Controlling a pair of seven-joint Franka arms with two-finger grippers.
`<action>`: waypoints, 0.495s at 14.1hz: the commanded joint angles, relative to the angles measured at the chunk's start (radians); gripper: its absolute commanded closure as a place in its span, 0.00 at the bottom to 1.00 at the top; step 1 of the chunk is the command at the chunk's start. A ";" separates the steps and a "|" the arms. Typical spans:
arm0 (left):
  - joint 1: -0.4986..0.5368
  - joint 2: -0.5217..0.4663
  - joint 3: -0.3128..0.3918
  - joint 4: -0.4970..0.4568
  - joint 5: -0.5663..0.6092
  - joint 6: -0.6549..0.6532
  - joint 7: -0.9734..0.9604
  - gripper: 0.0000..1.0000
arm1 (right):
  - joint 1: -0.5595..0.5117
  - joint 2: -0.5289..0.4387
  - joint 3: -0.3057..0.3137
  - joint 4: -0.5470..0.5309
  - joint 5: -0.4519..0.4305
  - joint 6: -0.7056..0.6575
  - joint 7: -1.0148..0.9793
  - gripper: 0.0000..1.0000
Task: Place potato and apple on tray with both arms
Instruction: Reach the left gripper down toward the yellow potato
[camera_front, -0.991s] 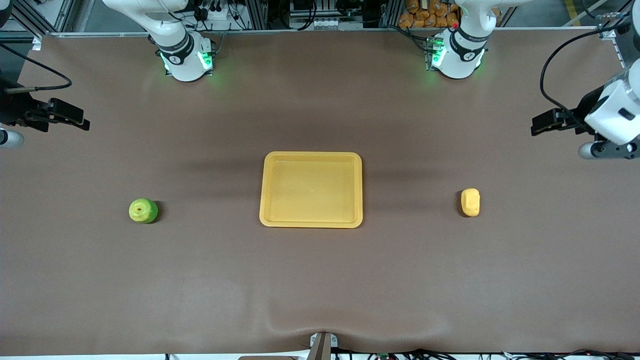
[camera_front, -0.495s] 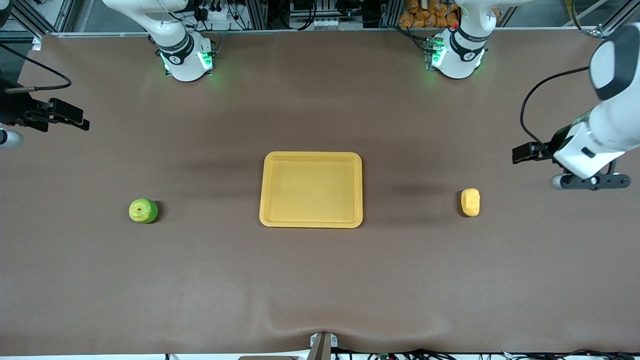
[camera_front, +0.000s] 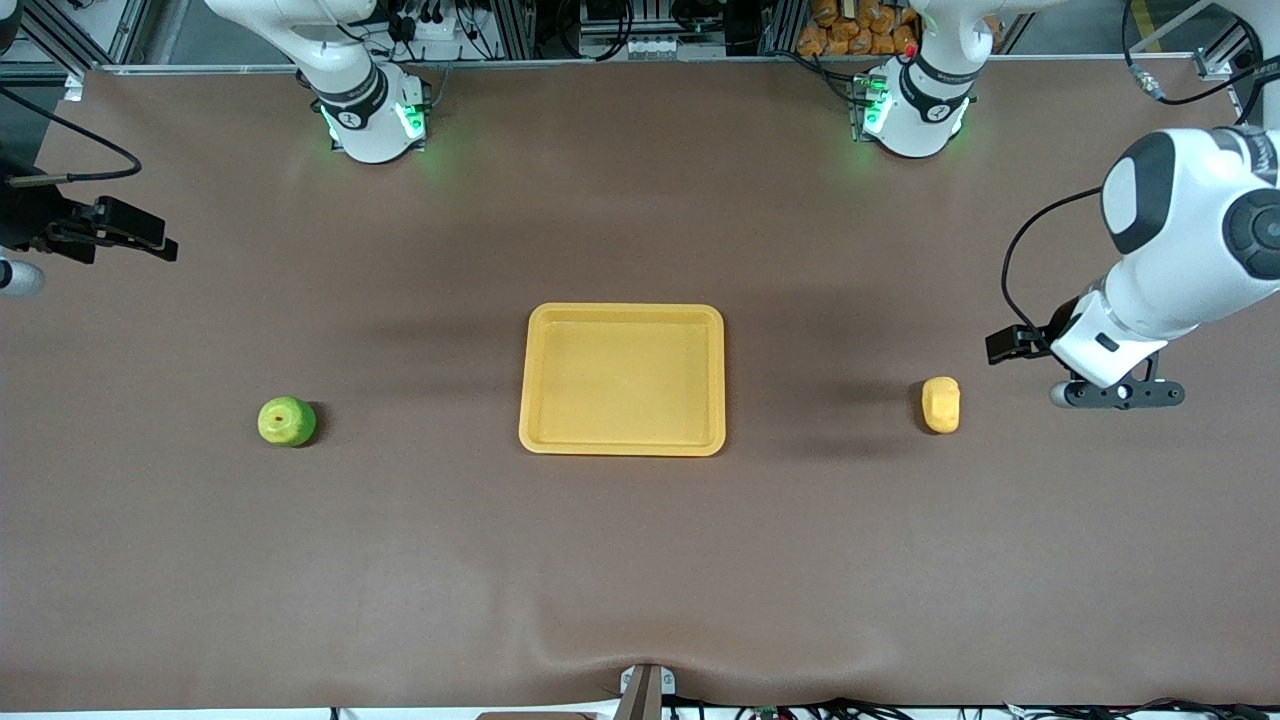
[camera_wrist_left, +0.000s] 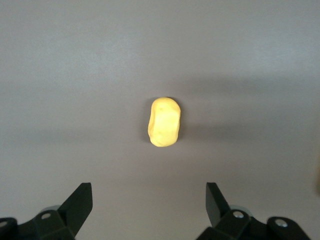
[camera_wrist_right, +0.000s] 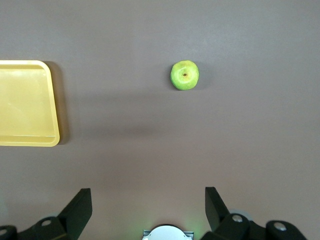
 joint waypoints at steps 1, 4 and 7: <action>0.017 0.043 -0.004 -0.016 0.004 0.058 -0.007 0.00 | -0.009 0.008 0.008 0.017 -0.013 -0.008 0.010 0.00; 0.013 0.070 -0.004 -0.082 0.006 0.185 -0.009 0.00 | -0.010 0.013 0.008 0.019 -0.014 -0.007 0.001 0.00; 0.013 0.108 -0.004 -0.108 0.006 0.258 -0.009 0.00 | -0.010 0.027 0.008 0.019 -0.017 -0.004 -0.001 0.00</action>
